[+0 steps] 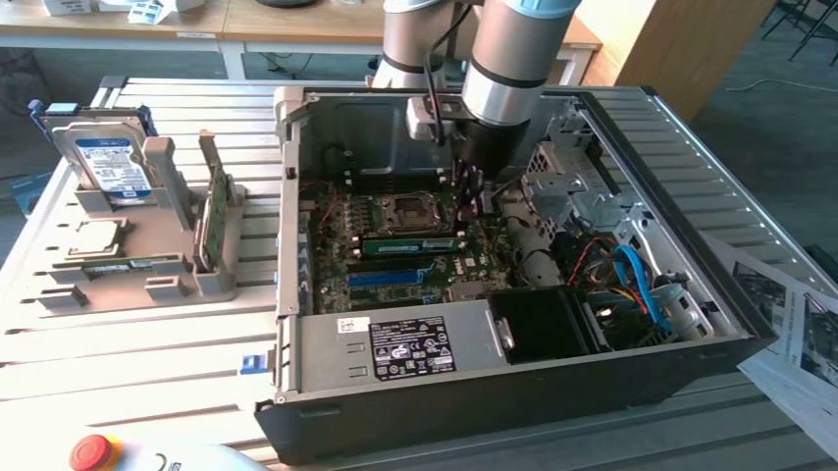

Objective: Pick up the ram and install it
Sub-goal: 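Press down the ram until it locks into place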

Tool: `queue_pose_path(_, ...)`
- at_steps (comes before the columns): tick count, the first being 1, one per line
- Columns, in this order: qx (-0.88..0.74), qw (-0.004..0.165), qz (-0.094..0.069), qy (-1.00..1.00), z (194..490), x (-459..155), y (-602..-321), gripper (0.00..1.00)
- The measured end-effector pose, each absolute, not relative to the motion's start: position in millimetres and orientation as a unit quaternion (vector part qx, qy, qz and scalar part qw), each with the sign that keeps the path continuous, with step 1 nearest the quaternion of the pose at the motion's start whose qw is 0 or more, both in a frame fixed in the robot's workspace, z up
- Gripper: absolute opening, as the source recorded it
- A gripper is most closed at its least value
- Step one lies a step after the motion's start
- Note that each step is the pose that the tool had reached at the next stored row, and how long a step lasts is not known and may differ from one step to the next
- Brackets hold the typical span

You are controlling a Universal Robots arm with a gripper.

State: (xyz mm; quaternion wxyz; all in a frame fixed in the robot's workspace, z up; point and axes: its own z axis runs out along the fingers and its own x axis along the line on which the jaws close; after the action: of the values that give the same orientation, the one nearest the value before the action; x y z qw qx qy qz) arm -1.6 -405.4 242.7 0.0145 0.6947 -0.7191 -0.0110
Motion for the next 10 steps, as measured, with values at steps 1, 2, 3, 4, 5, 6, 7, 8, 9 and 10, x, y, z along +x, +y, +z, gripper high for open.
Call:
queue_pose_path(1,0.695,0.014,-0.011,-0.719,243,-3,-405,0.10)
queue_pose_path(2,0.695,0.014,-0.011,-0.719,242,-5,-405,0.10)
queue_pose_path(3,0.695,0.014,-0.011,-0.719,242,-7,-404,0.10)
queue_pose_path(4,0.695,0.014,-0.011,-0.719,242,-9,-404,0.10)
queue_pose_path(5,0.695,0.014,-0.011,-0.719,242,-11,-403,0.10)
queue_pose_path(6,0.695,0.014,-0.011,-0.719,242,-13,-403,0.10)
queue_pose_path(7,0.695,0.014,-0.011,-0.719,242,-15,-402,0.10)
queue_pose_path(8,0.695,0.014,-0.011,-0.719,242,-17,-402,0.10)
queue_pose_path(9,0.695,0.014,-0.011,-0.719,242,-19,-401,0.10)
queue_pose_path(10,0.695,0.014,-0.011,-0.719,242,-21,-401,0.10)
